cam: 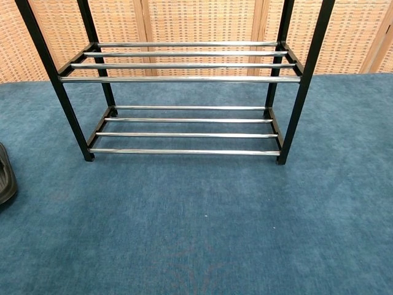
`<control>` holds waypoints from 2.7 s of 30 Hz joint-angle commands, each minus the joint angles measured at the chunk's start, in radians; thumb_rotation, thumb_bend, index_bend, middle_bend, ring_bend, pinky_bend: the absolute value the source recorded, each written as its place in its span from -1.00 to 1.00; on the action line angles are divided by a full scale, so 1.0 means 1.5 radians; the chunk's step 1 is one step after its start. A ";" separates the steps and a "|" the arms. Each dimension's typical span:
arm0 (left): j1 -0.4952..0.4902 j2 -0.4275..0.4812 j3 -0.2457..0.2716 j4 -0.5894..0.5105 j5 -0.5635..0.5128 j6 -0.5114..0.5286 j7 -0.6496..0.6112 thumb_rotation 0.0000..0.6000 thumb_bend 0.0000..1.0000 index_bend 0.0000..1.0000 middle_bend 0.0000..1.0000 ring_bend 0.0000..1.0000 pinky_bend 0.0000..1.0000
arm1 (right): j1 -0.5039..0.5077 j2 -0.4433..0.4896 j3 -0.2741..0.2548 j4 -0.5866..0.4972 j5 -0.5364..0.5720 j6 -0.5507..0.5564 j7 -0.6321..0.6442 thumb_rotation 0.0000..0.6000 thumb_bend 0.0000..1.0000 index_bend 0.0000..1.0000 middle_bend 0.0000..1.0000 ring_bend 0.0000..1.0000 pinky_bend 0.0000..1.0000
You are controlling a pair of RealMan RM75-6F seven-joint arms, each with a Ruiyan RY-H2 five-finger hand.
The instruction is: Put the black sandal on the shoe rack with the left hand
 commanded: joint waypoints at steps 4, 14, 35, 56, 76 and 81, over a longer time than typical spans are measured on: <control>-0.093 -0.072 0.071 0.238 0.133 0.022 -0.203 1.00 -0.66 -1.00 -1.00 -1.00 -1.00 | 0.002 -0.009 0.006 -0.003 0.023 -0.006 -0.029 1.00 -1.00 -1.00 -1.00 -1.00 -1.00; -0.118 -0.183 0.125 0.484 0.164 0.056 -0.350 1.00 -0.65 -1.00 -1.00 -1.00 -1.00 | 0.006 -0.025 0.010 0.002 0.048 -0.013 -0.068 1.00 -1.00 -1.00 -1.00 -1.00 -1.00; -0.132 -0.277 0.164 0.639 0.127 0.031 -0.404 1.00 -0.65 -1.00 -1.00 -1.00 -1.00 | 0.007 -0.024 0.018 0.008 0.068 -0.013 -0.062 1.00 -1.00 -1.00 -1.00 -1.00 -1.00; -0.126 -0.272 0.168 0.621 0.087 0.067 -0.418 1.00 -0.65 0.26 0.02 -0.20 -0.18 | 0.007 -0.018 0.018 0.003 0.079 -0.018 -0.055 1.00 -1.00 -1.00 -1.00 -1.00 -1.00; -0.071 -0.137 0.221 0.391 0.206 0.351 0.008 1.00 -0.65 0.28 0.03 -0.20 -0.18 | 0.004 0.006 0.009 -0.019 0.070 -0.028 -0.024 1.00 -1.00 -1.00 -1.00 -1.00 -1.00; -0.079 -0.112 0.251 0.311 0.292 0.385 0.122 1.00 -0.65 0.30 0.03 -0.20 -0.18 | 0.001 0.014 0.007 -0.024 0.067 -0.028 -0.009 1.00 -1.00 -1.00 -1.00 -1.00 -1.00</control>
